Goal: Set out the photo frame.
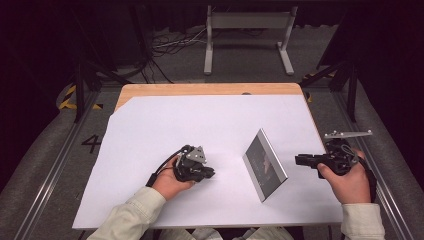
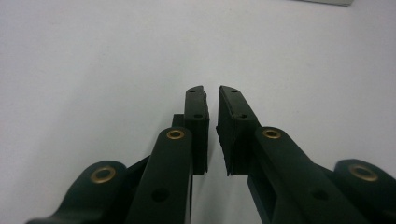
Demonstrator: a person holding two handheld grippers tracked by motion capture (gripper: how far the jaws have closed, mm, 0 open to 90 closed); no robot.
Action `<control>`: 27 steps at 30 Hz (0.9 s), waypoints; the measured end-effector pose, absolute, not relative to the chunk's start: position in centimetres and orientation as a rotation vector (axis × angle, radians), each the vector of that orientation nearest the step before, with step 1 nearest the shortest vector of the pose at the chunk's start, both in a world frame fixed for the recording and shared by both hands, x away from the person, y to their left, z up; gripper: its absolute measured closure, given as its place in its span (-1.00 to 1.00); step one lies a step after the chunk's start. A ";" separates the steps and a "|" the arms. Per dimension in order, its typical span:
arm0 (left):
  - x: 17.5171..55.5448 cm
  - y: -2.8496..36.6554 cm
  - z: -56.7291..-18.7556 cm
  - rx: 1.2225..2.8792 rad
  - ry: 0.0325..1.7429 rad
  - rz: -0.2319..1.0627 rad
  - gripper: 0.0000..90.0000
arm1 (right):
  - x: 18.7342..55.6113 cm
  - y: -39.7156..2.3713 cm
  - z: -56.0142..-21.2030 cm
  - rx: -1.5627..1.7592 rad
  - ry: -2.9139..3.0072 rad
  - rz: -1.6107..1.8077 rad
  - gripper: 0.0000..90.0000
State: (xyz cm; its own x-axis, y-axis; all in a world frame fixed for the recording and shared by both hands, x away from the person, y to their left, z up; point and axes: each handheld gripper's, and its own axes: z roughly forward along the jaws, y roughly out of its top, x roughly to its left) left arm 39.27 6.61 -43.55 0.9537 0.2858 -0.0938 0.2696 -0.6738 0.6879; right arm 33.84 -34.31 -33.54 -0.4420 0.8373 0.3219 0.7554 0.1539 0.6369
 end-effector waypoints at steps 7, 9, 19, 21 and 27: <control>39.4 7.0 -43.5 2.334 0.411 0.039 0.82 | 34.0 -33.9 -32.8 1.617 2.309 1.142 0.68; 39.4 7.1 -43.4 2.328 0.419 0.041 0.82 | 34.2 -33.8 -32.5 1.614 2.319 1.119 0.67; 39.7 7.8 -43.5 2.312 0.450 0.048 0.81 | 35.0 -33.3 -31.4 1.625 2.340 1.061 0.65; 39.7 7.8 -43.5 2.312 0.453 0.045 0.81 | 35.0 -33.2 -31.1 1.627 2.343 1.054 0.64; 39.8 7.8 -43.6 2.313 0.449 0.040 0.79 | 35.1 -32.9 -30.9 1.659 2.379 1.018 0.61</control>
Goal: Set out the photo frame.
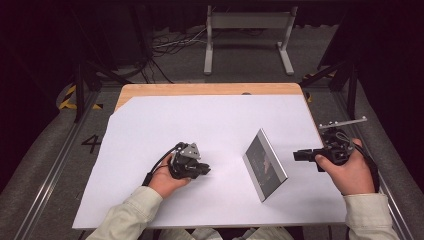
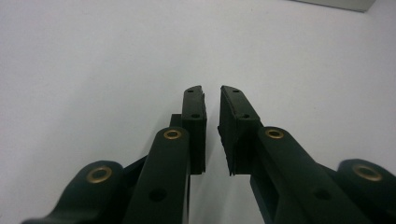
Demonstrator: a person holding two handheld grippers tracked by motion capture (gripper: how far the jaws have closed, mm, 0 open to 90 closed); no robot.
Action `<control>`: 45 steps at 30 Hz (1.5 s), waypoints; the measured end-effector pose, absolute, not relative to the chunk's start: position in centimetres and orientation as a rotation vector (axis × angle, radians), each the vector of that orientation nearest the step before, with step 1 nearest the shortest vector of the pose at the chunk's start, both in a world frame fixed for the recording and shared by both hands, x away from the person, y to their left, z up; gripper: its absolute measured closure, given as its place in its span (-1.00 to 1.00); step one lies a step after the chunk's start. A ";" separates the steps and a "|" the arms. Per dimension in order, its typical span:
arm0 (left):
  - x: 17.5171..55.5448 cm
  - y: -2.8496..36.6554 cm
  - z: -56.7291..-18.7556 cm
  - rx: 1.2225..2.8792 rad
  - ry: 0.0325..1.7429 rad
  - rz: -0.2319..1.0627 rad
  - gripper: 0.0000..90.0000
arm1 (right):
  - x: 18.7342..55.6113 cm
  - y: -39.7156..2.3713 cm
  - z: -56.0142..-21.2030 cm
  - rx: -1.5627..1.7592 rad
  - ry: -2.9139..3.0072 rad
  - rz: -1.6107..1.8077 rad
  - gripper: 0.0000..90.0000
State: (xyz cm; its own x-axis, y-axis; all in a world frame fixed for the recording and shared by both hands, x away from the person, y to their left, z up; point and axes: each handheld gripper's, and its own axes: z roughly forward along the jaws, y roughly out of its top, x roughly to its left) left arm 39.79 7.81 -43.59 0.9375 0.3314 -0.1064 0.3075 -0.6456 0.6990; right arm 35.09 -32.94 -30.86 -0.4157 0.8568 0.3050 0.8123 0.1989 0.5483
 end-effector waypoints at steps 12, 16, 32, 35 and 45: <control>39.8 7.9 -43.6 2.314 0.457 0.030 0.79 | 35.2 -33.0 -29.4 1.740 2.377 0.933 0.66; 39.9 8.0 -43.5 2.314 0.455 0.036 0.79 | 35.4 -33.0 -29.2 1.773 2.388 0.898 0.63; 40.7 9.2 -44.0 2.285 0.479 0.060 0.76 | 37.9 -33.1 -28.1 1.831 2.421 0.800 0.60; 40.8 9.6 -43.9 2.269 0.465 0.058 0.75 | 38.3 -32.8 -28.0 1.832 2.431 0.784 0.59; 41.4 10.8 -44.4 2.230 0.458 0.070 0.68 | 38.9 -31.5 -27.2 1.836 2.461 0.781 0.54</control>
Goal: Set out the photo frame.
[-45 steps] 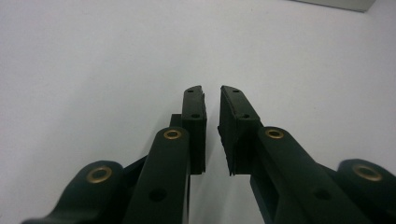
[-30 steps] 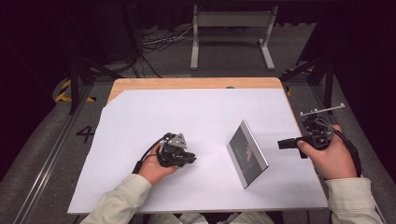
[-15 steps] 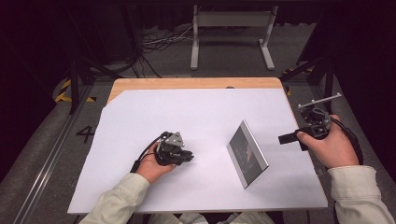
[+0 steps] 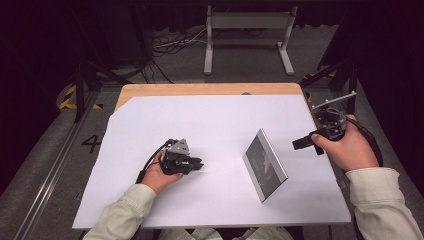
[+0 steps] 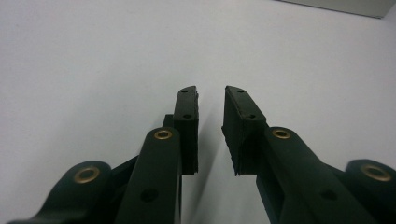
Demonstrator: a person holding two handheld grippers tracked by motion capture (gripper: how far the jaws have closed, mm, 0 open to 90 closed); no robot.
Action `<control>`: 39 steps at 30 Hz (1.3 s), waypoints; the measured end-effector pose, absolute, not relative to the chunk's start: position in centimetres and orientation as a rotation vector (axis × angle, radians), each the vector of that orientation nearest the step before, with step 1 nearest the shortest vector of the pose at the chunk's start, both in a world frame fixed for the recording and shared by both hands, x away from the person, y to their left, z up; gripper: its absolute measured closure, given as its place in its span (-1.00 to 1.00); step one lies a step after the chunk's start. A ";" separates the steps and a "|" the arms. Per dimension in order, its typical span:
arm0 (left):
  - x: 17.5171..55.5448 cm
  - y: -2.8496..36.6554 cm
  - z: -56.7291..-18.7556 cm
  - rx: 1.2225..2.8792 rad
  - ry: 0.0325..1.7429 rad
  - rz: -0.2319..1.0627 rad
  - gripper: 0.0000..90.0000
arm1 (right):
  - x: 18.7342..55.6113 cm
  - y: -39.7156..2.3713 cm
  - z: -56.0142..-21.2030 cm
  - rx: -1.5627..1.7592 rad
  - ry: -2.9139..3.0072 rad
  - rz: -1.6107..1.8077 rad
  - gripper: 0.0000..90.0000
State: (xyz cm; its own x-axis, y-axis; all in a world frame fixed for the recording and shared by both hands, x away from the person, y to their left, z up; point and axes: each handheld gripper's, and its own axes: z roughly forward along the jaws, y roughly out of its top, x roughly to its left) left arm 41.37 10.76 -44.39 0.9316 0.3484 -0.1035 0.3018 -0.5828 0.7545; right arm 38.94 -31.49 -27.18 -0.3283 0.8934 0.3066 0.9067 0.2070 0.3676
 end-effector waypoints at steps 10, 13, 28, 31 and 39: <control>41.2 10.7 -44.4 2.233 0.453 0.079 0.66 | 38.4 -29.6 -26.0 -1.757 -2.459 -0.769 0.52; 41.2 10.7 -44.5 2.236 0.453 0.080 0.66 | 38.2 -29.0 -25.7 -1.751 -2.473 -0.751 0.51; 41.1 10.4 -44.6 2.256 0.453 0.076 0.67 | 37.1 -26.5 -25.4 -1.721 -2.510 -0.734 0.44; 41.1 10.4 -44.6 2.256 0.450 0.077 0.67 | 36.9 -26.4 -25.6 -1.719 -2.511 -0.729 0.43; 41.1 10.3 -44.7 2.267 0.446 0.085 0.66 | 36.8 -26.0 -26.4 -1.751 -2.483 -0.726 0.38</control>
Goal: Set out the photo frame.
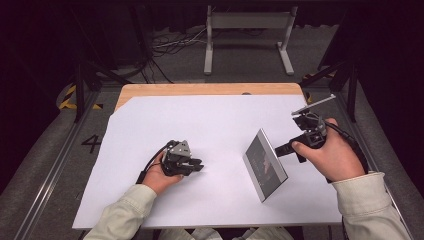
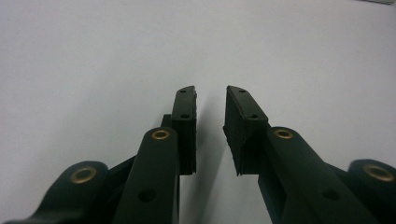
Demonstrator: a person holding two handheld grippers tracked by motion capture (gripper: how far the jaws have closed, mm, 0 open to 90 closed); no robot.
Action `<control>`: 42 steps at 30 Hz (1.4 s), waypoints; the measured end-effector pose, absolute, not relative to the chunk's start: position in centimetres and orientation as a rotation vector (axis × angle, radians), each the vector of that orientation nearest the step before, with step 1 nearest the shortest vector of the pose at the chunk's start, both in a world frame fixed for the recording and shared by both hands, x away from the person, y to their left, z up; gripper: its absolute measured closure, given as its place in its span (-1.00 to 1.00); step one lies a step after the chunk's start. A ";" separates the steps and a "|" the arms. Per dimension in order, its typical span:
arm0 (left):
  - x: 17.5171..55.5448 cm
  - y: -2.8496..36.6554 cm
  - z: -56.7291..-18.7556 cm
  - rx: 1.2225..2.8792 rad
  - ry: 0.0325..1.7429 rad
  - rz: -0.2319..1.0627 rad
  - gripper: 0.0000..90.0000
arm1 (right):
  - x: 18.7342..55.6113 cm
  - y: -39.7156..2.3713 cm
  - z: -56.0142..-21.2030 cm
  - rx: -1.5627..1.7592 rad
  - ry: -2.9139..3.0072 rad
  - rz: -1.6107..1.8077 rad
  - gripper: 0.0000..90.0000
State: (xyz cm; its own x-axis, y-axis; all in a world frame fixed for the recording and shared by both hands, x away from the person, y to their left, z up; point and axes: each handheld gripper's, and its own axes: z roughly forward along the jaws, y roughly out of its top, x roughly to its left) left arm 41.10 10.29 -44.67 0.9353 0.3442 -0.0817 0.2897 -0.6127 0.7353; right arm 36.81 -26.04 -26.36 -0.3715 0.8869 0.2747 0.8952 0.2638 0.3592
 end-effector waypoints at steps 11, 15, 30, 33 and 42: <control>41.1 10.2 -44.7 2.268 0.449 0.088 0.65 | 37.1 -24.9 -27.9 -1.742 -2.475 -0.675 0.39; 41.1 10.2 -44.7 2.270 0.450 0.085 0.64 | 37.4 -24.8 -28.5 -1.739 -2.470 -0.664 0.40; 41.0 10.1 -44.7 2.284 0.442 0.095 0.63 | 37.8 -23.4 -30.3 -1.751 -2.468 -0.592 0.46; 41.0 10.1 -44.8 2.284 0.443 0.096 0.62 | 37.8 -23.2 -30.5 -1.752 -2.469 -0.580 0.47; 41.0 10.0 -44.8 2.286 0.441 0.092 0.62 | 37.8 -23.0 -30.6 -1.797 -2.498 -0.556 0.64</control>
State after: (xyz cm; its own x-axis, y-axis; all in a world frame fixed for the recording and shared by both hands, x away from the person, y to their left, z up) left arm 41.00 10.01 -44.85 0.9369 0.3421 -0.0722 0.2849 -0.6275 0.7246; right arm 37.76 -23.00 -30.55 -0.3394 0.9155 0.2161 0.9207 0.2763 0.2758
